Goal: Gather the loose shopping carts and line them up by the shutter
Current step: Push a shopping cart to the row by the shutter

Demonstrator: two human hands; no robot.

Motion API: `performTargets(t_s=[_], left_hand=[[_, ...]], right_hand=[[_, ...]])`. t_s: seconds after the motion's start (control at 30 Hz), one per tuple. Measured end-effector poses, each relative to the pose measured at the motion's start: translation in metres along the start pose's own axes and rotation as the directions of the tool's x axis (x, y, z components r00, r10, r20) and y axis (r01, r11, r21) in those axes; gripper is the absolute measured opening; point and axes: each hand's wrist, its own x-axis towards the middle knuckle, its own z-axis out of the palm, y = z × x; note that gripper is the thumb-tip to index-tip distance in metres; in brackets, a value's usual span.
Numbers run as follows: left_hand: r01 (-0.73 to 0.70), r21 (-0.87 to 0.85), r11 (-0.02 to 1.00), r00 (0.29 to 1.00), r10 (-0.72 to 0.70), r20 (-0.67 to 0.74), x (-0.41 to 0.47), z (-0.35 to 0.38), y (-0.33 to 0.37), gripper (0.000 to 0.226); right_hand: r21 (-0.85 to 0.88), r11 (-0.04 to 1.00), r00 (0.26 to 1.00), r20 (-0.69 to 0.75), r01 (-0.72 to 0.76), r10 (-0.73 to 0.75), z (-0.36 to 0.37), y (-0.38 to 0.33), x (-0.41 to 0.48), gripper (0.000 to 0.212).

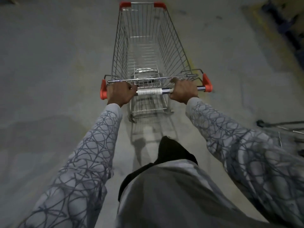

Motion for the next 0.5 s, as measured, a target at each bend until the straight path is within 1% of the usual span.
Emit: performTargets(t_s=[0.1,0.17,0.27,0.33,0.43,0.5], left_hand=[[-0.046,-0.018,0.999,0.999,0.046,0.008,0.018,-0.006,-0.036,0.063],[-0.081,0.008,0.997,0.997,0.081,0.005,0.034,-0.012,-0.063,0.060],[-0.136,-0.010,0.991,0.990,0.136,-0.023,0.061,-0.023,-0.106,0.053],[-0.167,0.023,0.986,0.985,0.168,-0.048,0.077,-0.033,-0.137,0.053],[-0.259,0.110,0.960,0.959,0.269,-0.089,0.097,-0.046,-0.183,0.060],[-0.289,0.117,0.950,0.955,0.295,-0.031,0.119,-0.055,-0.211,0.065]], right_hand=[[0.016,0.997,0.997,0.037,-0.072,0.071,-0.004,-0.039,0.005,0.063],[0.000,0.995,0.995,0.013,-0.099,0.099,-0.003,-0.065,0.015,0.064],[-0.010,0.988,0.988,-0.012,-0.157,0.157,0.000,-0.107,0.033,0.062],[-0.022,0.982,0.982,-0.029,-0.189,0.188,-0.001,-0.136,0.047,0.059],[-0.012,0.972,0.972,-0.029,-0.235,0.234,-0.001,-0.184,0.067,0.058],[-0.013,0.963,0.963,-0.029,-0.269,0.269,-0.004,-0.214,0.079,0.057]])
